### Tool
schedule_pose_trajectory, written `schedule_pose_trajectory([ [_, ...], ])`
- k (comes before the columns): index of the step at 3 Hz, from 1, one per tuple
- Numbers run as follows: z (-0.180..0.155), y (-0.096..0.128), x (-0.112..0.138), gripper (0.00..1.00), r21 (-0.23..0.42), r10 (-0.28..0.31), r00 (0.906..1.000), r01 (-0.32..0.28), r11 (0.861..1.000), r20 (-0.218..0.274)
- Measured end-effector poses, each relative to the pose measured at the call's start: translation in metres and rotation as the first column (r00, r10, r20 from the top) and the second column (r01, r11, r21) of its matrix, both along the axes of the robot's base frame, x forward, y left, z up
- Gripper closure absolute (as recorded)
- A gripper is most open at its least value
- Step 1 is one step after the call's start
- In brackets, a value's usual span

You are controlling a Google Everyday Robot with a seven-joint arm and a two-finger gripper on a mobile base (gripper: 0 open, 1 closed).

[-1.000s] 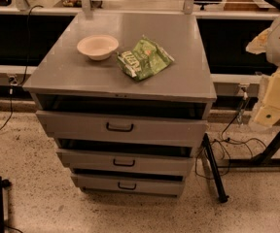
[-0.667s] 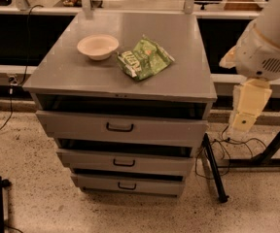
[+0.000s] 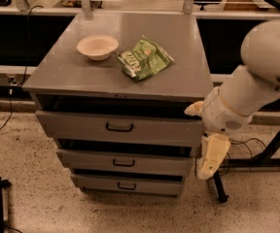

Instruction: Open top drawer

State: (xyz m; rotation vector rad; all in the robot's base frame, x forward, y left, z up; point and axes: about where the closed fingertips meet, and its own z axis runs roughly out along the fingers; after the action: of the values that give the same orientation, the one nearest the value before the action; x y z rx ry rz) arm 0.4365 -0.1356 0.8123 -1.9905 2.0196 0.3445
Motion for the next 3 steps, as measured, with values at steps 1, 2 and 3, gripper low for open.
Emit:
schedule_pose_trajectory([
  [1,-0.007,0.001,0.01,0.0,0.027,-0.029,0.9981,0.028,0.999,0.054],
  [2,-0.053,0.034,0.047,0.0,0.092,-0.107,0.9915,0.1,0.991,0.073],
  [3,-0.046,0.037,0.065,0.0,0.12,-0.141,0.9803,0.124,0.985,0.138],
])
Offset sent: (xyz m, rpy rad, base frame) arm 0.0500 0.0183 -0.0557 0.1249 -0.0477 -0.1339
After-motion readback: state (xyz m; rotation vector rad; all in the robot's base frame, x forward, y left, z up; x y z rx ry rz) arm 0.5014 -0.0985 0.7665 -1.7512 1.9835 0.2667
